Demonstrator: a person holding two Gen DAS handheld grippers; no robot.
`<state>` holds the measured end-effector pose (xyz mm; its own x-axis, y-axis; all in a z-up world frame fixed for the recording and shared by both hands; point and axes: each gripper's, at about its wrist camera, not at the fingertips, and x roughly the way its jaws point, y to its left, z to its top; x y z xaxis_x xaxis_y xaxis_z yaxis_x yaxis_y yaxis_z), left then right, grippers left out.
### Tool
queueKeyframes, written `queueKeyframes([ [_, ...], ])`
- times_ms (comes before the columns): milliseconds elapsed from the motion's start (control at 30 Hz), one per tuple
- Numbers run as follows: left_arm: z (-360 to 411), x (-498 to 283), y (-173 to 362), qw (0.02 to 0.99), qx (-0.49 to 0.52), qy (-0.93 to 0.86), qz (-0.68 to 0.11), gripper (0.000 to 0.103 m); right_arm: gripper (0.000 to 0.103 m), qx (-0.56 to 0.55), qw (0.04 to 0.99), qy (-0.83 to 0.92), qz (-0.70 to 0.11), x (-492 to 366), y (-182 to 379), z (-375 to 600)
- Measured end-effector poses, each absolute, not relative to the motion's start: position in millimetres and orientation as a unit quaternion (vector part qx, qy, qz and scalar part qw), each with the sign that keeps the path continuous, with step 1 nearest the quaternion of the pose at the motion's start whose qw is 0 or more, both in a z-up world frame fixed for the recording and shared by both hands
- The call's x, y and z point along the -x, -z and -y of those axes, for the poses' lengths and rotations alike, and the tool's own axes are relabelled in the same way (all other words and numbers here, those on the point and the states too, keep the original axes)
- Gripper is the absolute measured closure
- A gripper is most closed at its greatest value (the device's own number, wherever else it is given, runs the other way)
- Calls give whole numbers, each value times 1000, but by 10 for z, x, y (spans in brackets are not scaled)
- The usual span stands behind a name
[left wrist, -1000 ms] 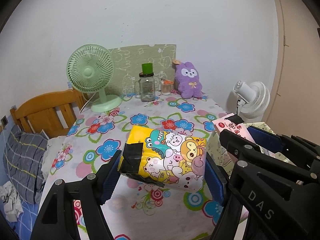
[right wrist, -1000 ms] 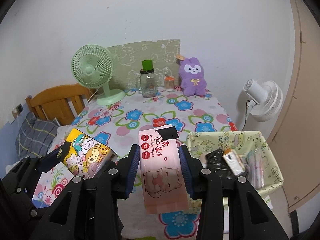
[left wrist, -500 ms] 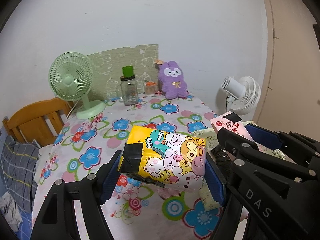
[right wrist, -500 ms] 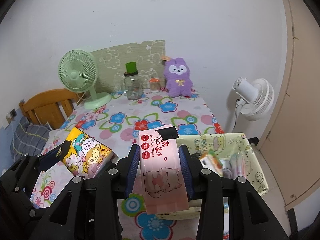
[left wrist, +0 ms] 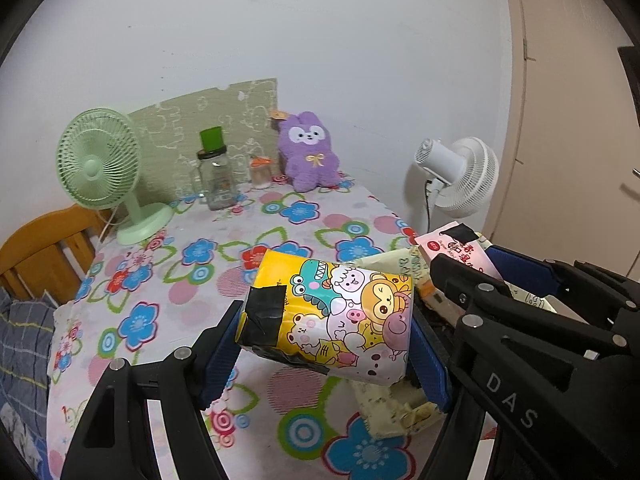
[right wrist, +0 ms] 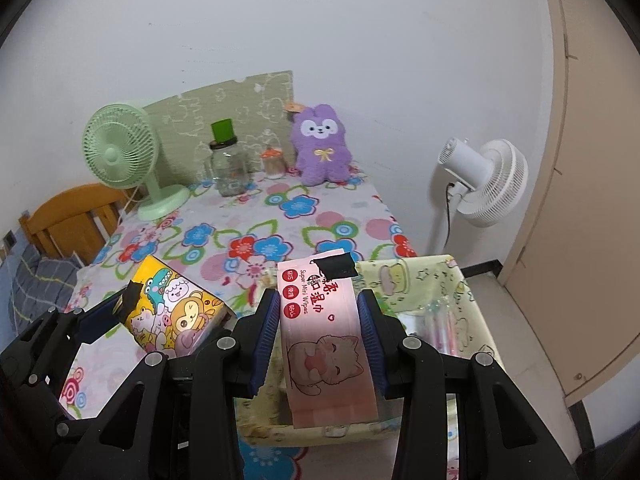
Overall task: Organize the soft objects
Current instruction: 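Carry the pink packet and yellow box over the patterned box with both tools, then open right tool to drop the pink packet while left tool lowers the yellow box in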
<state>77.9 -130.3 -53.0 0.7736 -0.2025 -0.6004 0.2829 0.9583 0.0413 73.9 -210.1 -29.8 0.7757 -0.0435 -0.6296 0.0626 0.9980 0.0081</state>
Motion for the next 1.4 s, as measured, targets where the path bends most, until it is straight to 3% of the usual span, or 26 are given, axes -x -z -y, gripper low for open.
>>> queueKeyframes([
  [833, 1899, -1176, 913, 915, -99, 168, -352, 25, 58, -56, 921, 55, -382, -1093, 753, 2718],
  [933, 1947, -1205, 906, 915, -103, 174, -350, 25, 54, -56, 922, 52, -380, -1097, 737, 2748],
  [1000, 1989, -1228, 902, 913, -105, 179, -351, 24, 42, -55, 923, 54, -378, -1099, 722, 2766],
  [1400, 2210, -1300, 913, 902, -113, 210, -360, 23, 39, -52, 929, 90, -356, -1019, 597, 2936],
])
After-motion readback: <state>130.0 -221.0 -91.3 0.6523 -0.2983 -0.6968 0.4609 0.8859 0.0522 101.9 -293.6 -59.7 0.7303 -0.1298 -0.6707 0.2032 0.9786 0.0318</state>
